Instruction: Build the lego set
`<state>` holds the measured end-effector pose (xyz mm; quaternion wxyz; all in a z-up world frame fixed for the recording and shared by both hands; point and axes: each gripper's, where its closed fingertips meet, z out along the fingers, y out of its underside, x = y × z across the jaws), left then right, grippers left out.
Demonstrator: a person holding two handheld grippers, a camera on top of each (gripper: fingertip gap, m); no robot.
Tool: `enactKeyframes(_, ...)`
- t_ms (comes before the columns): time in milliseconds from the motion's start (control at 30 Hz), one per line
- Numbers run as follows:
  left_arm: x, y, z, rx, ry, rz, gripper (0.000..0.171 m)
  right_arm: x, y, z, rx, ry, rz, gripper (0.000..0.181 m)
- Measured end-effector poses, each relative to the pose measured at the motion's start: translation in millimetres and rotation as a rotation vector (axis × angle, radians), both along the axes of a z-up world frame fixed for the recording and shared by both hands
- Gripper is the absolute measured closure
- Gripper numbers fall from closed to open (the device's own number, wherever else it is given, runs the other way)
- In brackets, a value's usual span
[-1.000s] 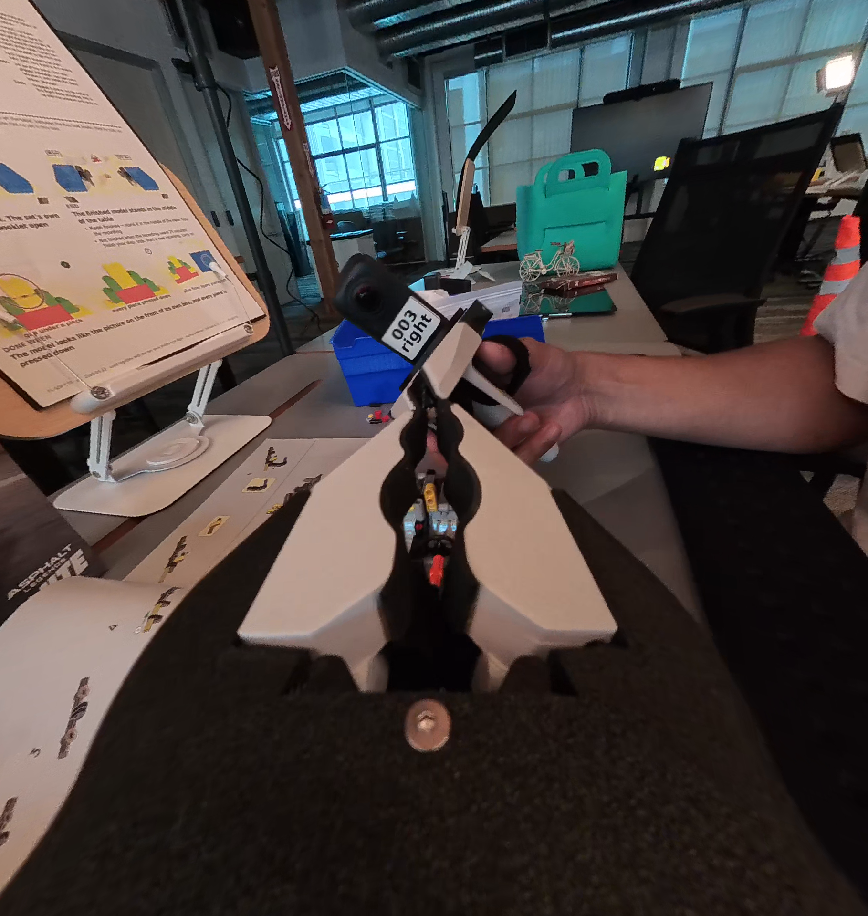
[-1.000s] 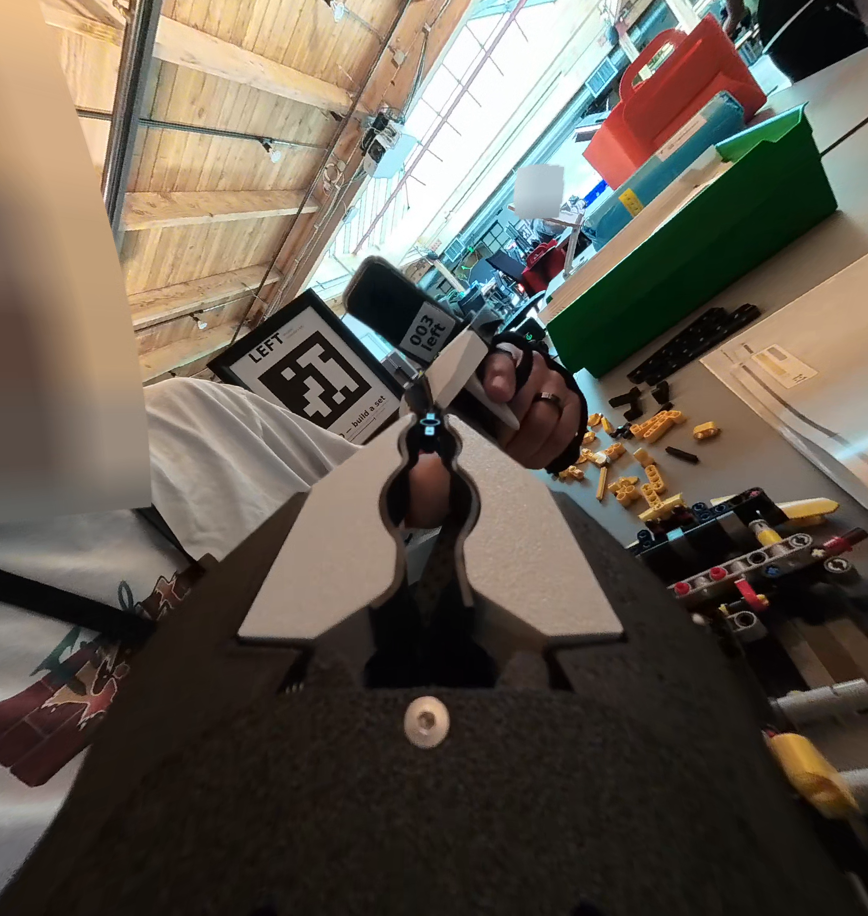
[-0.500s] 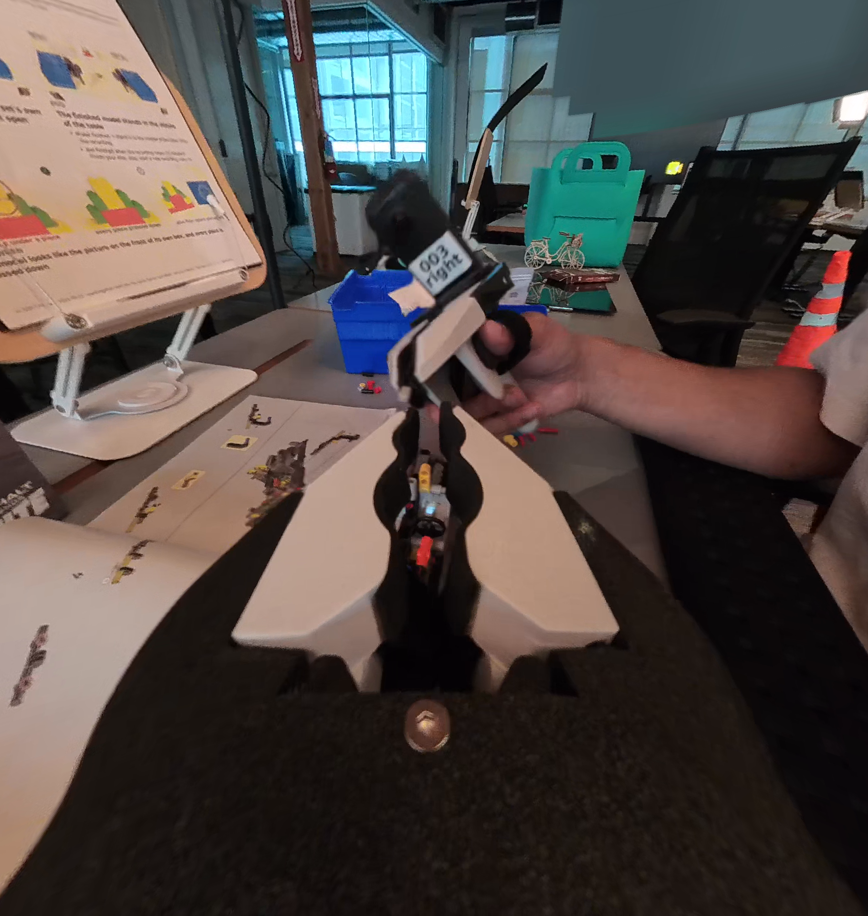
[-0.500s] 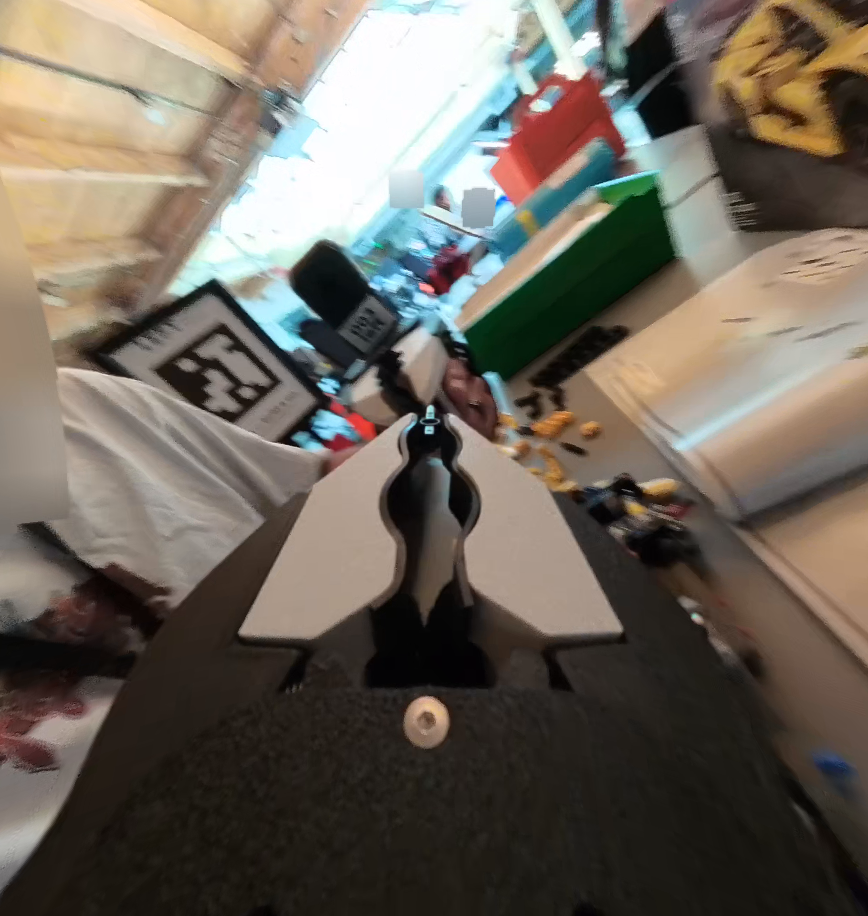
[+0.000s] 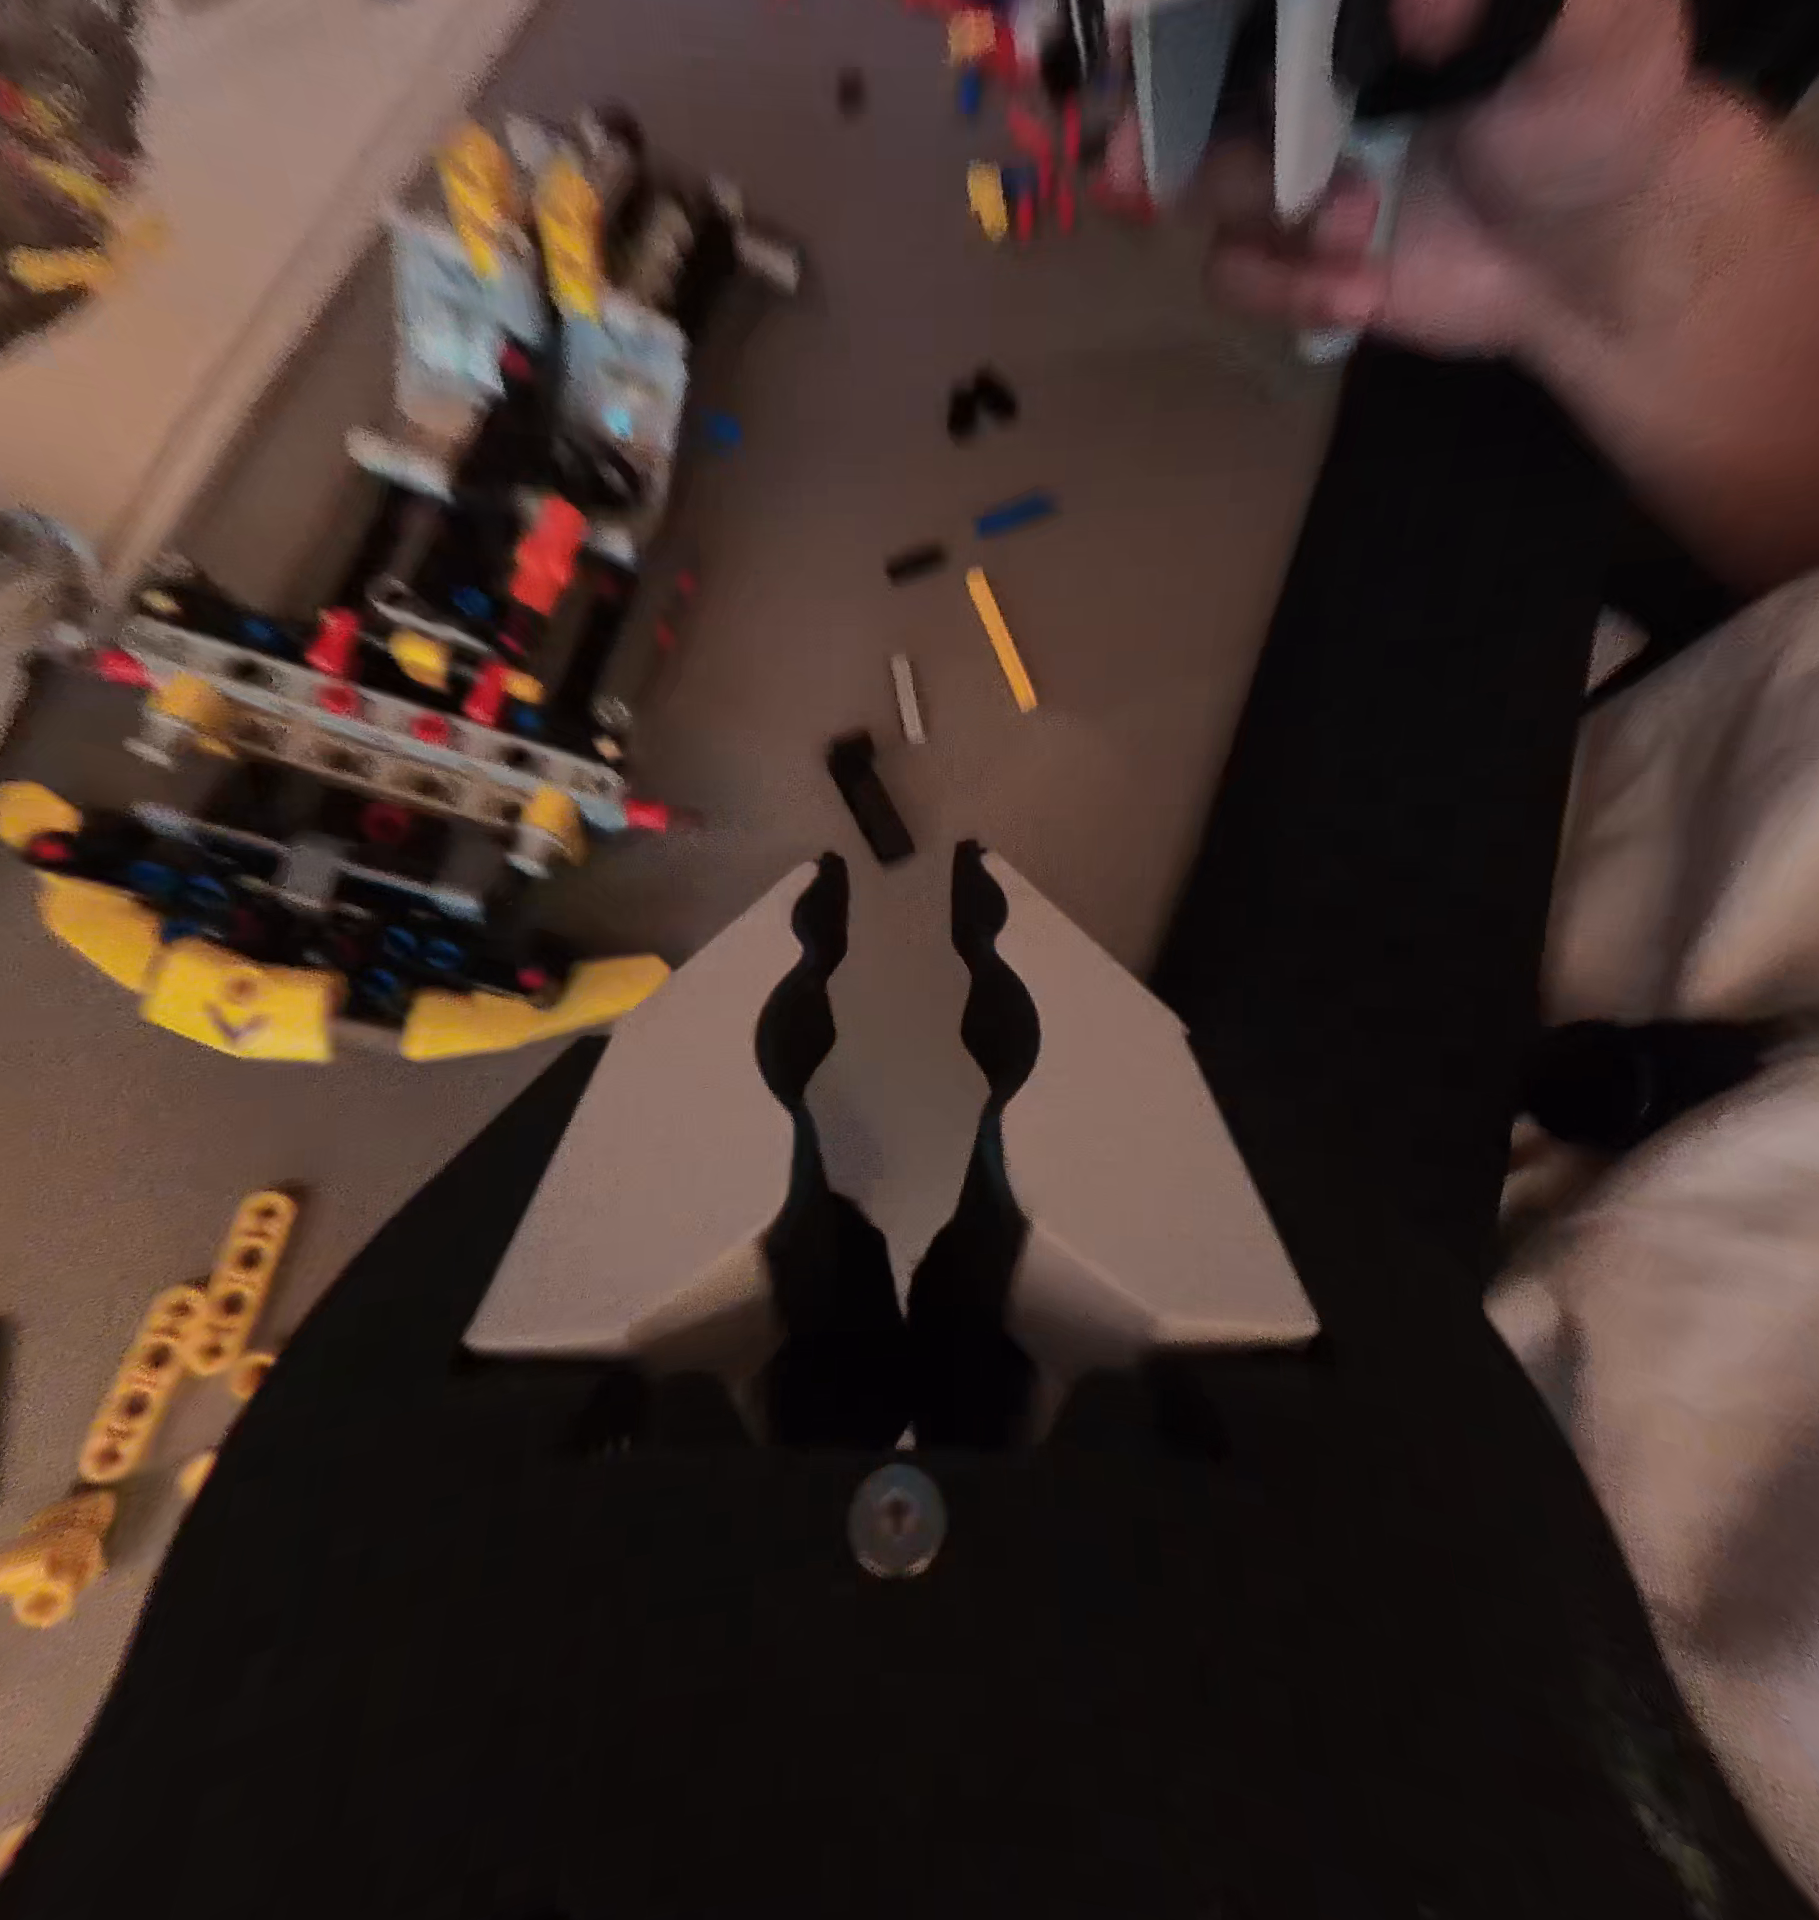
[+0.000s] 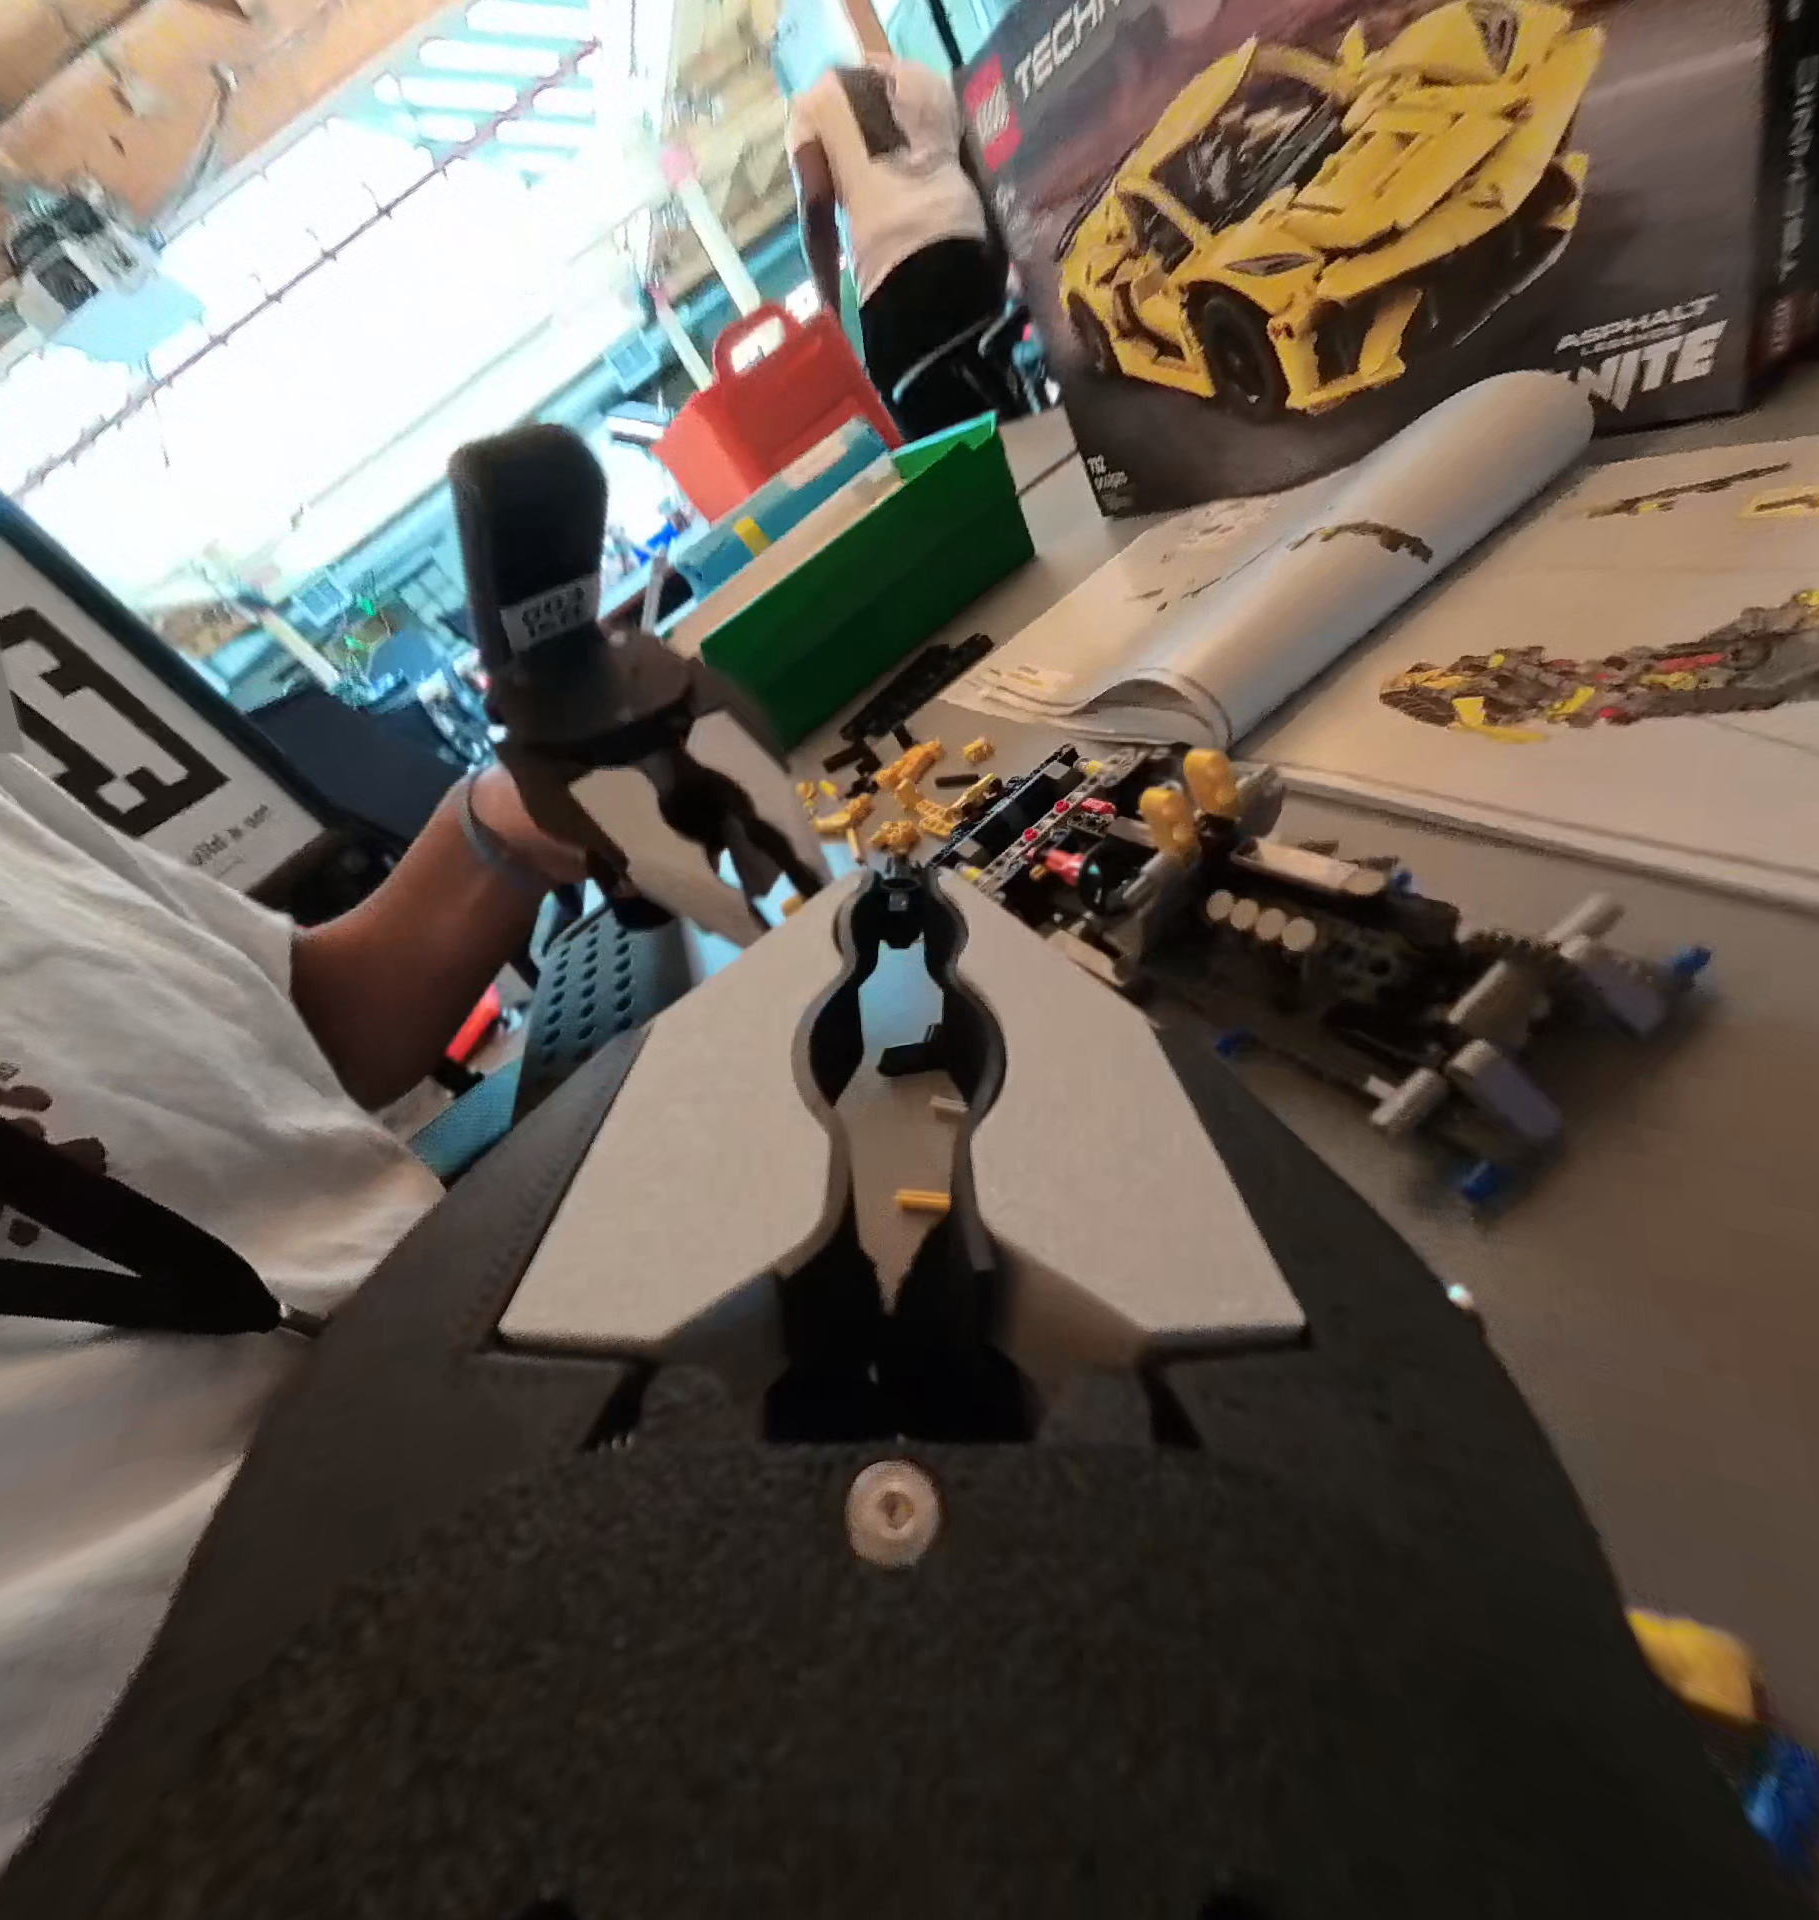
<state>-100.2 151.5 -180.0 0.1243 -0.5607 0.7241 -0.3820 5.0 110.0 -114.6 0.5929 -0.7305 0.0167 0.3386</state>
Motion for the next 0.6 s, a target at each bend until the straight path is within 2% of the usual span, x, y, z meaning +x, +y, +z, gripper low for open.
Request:
enactKeyframes(67, -11.9, -13.3, -12.9, 0.064, 0.059, -0.039, 0.155, 7.1, -7.0, -2.9, 0.029, 0.026, -0.048, 0.175)
enactKeyframes(200, -21.7, -32.0, -20.8, 0.114, 0.092, -0.094, 0.159, 25.0, -16.3, 13.1, 0.101, 0.078, -0.104, 0.175)
enactKeyframes(333, -8.8, -38.4, -17.8, 0.140, 0.085, -0.099, 0.157, 46.0, -23.6, 16.3, 0.126, 0.141, -0.187, 0.176)
enactKeyframes(433, -4.2, -37.9, -25.1, 0.194, 0.124, -0.103, 0.155, 54.1, -27.8, 15.3, 0.125, 0.181, -0.211, 0.175)
enactKeyframes(600, -28.7, -34.2, -31.7, 0.271, 0.134, -0.244, 0.150, 47.2, -27.4, 13.3, 0.116, 0.172, -0.182, 0.175)
